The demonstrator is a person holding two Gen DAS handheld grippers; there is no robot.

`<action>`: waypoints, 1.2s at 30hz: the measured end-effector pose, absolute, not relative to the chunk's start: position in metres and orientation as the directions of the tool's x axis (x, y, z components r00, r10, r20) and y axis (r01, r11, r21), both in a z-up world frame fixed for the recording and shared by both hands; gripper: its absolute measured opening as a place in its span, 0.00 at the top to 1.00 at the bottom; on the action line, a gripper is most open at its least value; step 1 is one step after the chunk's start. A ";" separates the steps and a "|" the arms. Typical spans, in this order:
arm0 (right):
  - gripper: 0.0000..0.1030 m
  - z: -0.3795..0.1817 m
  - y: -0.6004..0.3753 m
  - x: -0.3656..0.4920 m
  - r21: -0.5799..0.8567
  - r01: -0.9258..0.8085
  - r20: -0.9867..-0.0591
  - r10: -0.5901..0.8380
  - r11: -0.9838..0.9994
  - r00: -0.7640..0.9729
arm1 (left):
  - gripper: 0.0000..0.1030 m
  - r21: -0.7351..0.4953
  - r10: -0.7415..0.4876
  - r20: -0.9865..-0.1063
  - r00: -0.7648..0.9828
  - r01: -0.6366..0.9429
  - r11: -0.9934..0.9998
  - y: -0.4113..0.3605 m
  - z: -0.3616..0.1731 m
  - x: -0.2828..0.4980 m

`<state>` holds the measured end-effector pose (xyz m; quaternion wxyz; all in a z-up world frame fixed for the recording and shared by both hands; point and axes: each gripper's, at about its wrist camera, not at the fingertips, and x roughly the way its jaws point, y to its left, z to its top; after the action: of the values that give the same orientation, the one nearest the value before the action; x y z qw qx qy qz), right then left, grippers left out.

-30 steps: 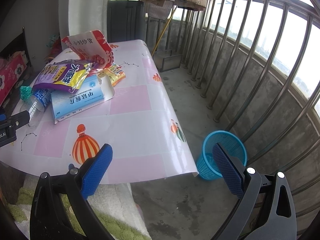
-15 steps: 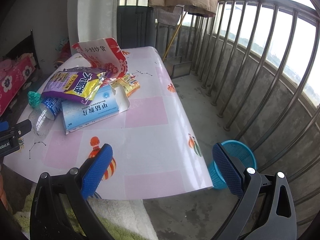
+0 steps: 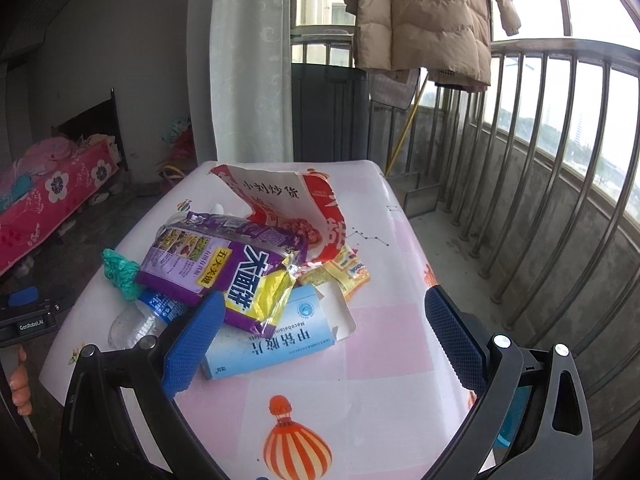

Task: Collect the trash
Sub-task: 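Grasp the green plastic bag with the left tool while the right tool grasps the purple snack bag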

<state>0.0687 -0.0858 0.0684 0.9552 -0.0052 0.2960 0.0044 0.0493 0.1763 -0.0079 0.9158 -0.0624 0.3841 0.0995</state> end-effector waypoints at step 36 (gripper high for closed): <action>0.36 -0.020 0.053 0.096 -0.602 -0.385 -0.515 0.029 0.700 0.857 | 0.08 -0.366 -0.119 -0.734 0.669 -0.243 0.898 0.231 -0.074 0.166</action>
<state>0.0955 0.0535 -0.0196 0.8898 -0.3697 0.2410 0.1163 0.1656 0.2308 -0.0736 0.8859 -0.2227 0.4054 0.0350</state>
